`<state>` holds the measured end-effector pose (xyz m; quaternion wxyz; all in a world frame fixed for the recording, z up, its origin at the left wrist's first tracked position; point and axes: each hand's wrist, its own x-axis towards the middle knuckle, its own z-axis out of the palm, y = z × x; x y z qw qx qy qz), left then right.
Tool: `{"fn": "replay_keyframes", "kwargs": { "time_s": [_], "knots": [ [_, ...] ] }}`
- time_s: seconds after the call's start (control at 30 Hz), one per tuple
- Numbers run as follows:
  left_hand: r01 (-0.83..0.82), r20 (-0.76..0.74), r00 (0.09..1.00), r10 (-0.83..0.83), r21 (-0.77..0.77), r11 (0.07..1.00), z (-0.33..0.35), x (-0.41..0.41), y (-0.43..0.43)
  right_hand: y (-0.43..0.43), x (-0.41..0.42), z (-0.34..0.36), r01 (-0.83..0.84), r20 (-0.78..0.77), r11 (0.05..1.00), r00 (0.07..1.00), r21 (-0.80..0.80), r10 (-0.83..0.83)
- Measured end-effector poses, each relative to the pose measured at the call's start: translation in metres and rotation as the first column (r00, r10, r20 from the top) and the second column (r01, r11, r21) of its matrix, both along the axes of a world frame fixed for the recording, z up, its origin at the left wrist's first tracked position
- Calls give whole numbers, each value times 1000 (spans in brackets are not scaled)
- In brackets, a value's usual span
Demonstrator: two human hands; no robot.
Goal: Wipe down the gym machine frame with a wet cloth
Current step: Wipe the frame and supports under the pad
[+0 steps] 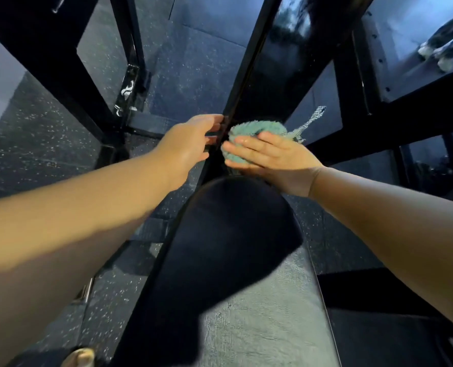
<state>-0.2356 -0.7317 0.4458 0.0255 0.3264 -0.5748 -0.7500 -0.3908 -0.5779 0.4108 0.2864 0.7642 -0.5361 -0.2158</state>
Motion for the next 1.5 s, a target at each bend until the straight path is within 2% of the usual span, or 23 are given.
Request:
{"fn": "replay_keyframes", "kwargs": {
  "time_s": [0.07,0.1,0.13,0.17,0.2,0.27,0.33,0.4,0.5,0.63,0.7,0.8,0.93,0.97,1.03,1.1,1.17,1.23,1.33,1.4,1.5],
  "knots": [
    [16,9,1000,-16,11,1000,-5,0,1,1,9,-10,49,31,963,998,266,-60],
    [23,5,1000,-23,15,1000,-7,0,1,1,6,-11,75,-50,920,997,384,-60],
    [26,2,1000,-26,19,999,-8,0,1,1,6,-9,97,12,891,993,443,-114],
    [26,2,1000,-26,17,1000,-9,1,1,0,7,-6,127,36,890,987,437,-158],
    [22,7,1000,-22,7,1000,-9,0,0,-2,9,-2,111,77,930,986,350,-147],
    [4,24,1000,-4,-10,1000,-9,-2,0,-4,-1,5,20,-83,991,996,129,-9],
    [-11,57,998,12,-19,1000,-7,-4,1,-7,-9,21,-47,-162,998,986,-48,38],
    [-1,78,997,5,-47,999,0,-10,1,-10,-13,37,-6,-94,986,996,-169,-10],
    [-24,58,998,31,-120,992,11,-16,1,-13,-4,42,91,11,973,996,-213,-91],
    [-65,-81,995,54,-139,988,31,-23,-1,-10,-6,51,79,-31,981,996,-175,-86],
    [-86,-139,988,67,-130,988,48,-27,-6,-18,-7,78,137,33,941,990,-310,-134],
    [-135,-196,974,112,-106,985,76,-34,-11,-42,-5,120,229,169,781,973,-581,-160],
    [-123,-191,974,120,-6,992,97,-37,-17,-66,12,133,360,321,670,928,-649,-187],
    [-117,-182,976,118,18,993,97,-35,-17,-68,16,126,382,348,671,918,-636,-192],
    [-89,-183,977,104,88,992,92,-28,-18,-66,28,107,379,333,756,916,-534,-224],
    [-72,-160,982,97,159,985,85,-22,-19,-55,33,96,318,221,876,942,-362,-251],
    [-84,-91,991,94,113,990,75,-15,-22,-52,33,102,277,133,919,959,-280,-249],
    [-64,-23,998,65,46,997,63,-11,-25,-64,29,121,270,68,898,962,-346,-264],
    [-42,-12,999,43,51,998,44,-3,-25,-89,35,140,407,67,830,908,-382,-414],
    [-88,-51,995,90,48,995,35,-1,-24,-99,50,132,503,21,823,856,-262,-517],
    [-84,-24,996,86,44,995,19,6,-25,-106,76,91,645,-213,762,753,51,-623]
  ]
}}
